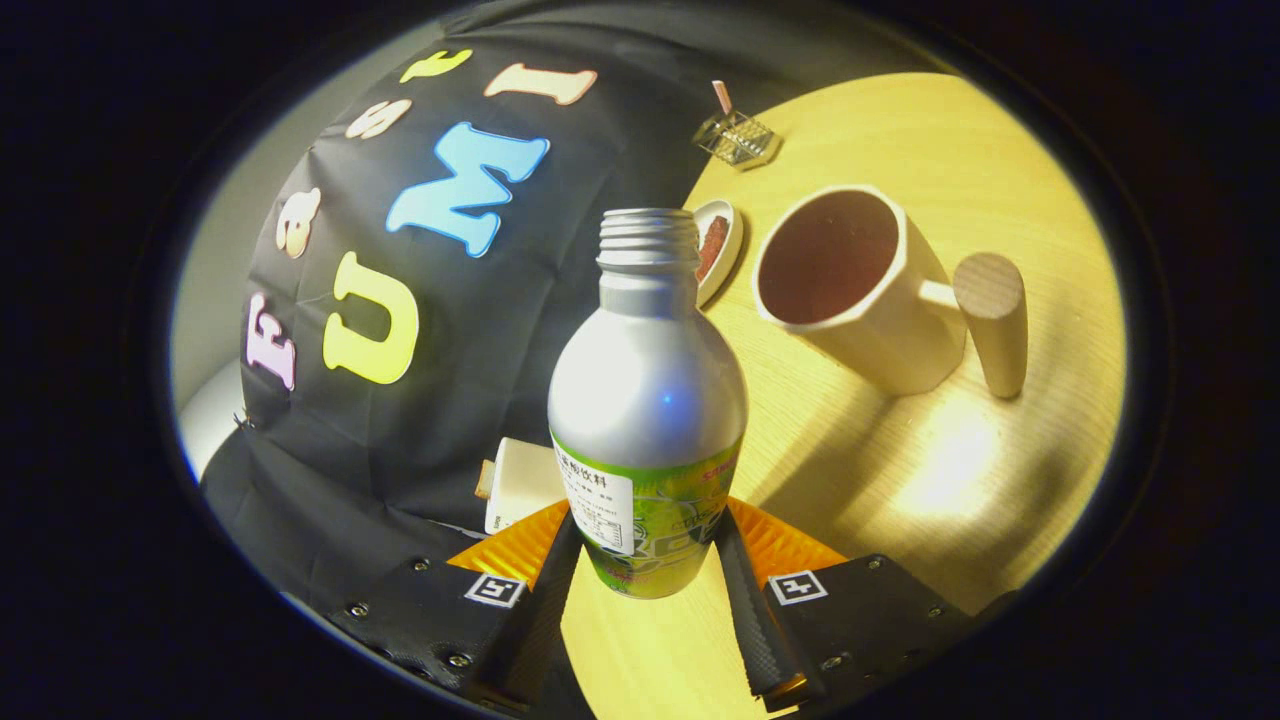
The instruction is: Take the bottle from table, then pour the juice into the cup, finally place the bottle on the coaster
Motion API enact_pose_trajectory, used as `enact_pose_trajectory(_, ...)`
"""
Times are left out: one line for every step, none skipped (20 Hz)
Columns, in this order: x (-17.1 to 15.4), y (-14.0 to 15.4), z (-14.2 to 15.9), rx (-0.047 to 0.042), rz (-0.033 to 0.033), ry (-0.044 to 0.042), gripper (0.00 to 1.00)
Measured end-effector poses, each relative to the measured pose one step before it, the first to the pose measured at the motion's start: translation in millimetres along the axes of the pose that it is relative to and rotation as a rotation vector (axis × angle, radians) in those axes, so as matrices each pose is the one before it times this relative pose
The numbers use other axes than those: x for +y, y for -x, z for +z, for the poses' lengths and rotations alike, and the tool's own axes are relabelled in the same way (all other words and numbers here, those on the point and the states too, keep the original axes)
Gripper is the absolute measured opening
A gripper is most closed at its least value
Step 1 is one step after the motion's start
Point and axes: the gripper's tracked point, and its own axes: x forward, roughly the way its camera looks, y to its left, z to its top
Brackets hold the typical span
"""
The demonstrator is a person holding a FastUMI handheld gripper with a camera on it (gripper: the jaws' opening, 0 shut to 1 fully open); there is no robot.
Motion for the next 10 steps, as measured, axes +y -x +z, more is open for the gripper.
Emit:
enact_pose_trajectory(-1.25,-1.96,-2.93,0.02118,-0.00029,-0.01967,0.73)
enact_pose_trajectory(-0.24,-0.36,-3.26,0.01859,0.00382,-0.01677,0.73)
enact_pose_trajectory(-0.07,-0.31,-0.77,0.01547,0.00287,-0.01876,0.73)
enact_pose_trajectory(1.68,0.21,-0.95,0.00634,0.00509,-0.01824,0.73)
enact_pose_trajectory(1.26,0.63,1.7,-0.00554,0.01032,-0.01845,0.73)
enact_pose_trajectory(0.31,0.18,1.25,-0.00367,0.01192,-0.02806,0.73)
enact_pose_trajectory(0.97,-0.83,-0.14,-0.00123,0.01206,-0.03584,0.73)
enact_pose_trajectory(1.48,0.7,-0.43,-0.00123,0.0132,-0.03141,0.73)
enact_pose_trajectory(0.96,-0.23,-0.09,0.00229,0.00709,-0.02543,0.73)
enact_pose_trajectory(0.52,-0.28,-0.9,0.00265,0.00368,-0.01709,0.73)
